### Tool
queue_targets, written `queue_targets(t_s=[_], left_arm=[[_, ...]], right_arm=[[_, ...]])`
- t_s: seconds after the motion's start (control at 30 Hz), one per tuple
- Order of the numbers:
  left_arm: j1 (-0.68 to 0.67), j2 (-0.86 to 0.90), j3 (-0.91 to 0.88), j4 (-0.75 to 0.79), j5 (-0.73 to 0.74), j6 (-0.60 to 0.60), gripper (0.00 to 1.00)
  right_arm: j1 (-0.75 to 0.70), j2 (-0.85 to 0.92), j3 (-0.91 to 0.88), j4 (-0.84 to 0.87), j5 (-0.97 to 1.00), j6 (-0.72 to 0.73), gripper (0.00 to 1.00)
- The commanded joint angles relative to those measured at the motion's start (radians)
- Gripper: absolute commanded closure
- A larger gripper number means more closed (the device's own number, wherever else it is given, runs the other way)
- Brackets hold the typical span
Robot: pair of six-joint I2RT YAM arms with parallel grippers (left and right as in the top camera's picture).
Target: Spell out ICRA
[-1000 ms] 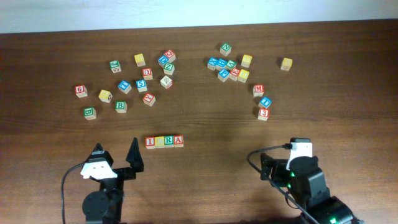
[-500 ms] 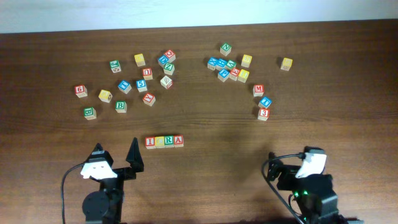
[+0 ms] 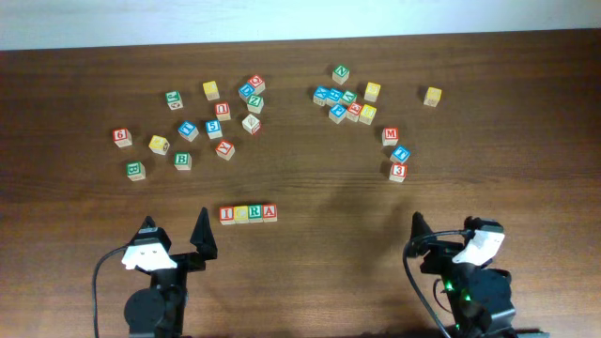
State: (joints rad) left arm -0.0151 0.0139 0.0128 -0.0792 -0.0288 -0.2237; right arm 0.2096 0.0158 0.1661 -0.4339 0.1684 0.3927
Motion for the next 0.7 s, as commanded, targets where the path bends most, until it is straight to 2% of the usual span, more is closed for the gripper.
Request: queue_targets(t_s=[0.0,0.23,0.37,0.53,0.67], left_arm=[[-0.004,0.0,-0.003,-0.004,0.014,0.017,0.01],[-0.004,0.0,-0.003,-0.004,0.014,0.017,0.01],[-0.004,0.0,-0.003,-0.004,0.015,0.017,0.01],[-0.004,0.0,-0.003,-0.004,0.014,0.017,0.01],[-0.004,0.0,-0.003,-0.004,0.014,0.017,0.01]], right_arm=[[-0.009,-0.013,-0.021,0.119,0.012,0.0,0.02],[-0.009,-0.013,-0.028,0.335,0.012,0.0,0.02],[-0.016,-0.013,-0.051,0.521,0.012,0.0,0.02],[-0.027,-0.013,-0.06,0.541,0.012,0.0,0.02],[-0.028,-0.013,-0.137,0.57,0.012,0.0,0.02]])
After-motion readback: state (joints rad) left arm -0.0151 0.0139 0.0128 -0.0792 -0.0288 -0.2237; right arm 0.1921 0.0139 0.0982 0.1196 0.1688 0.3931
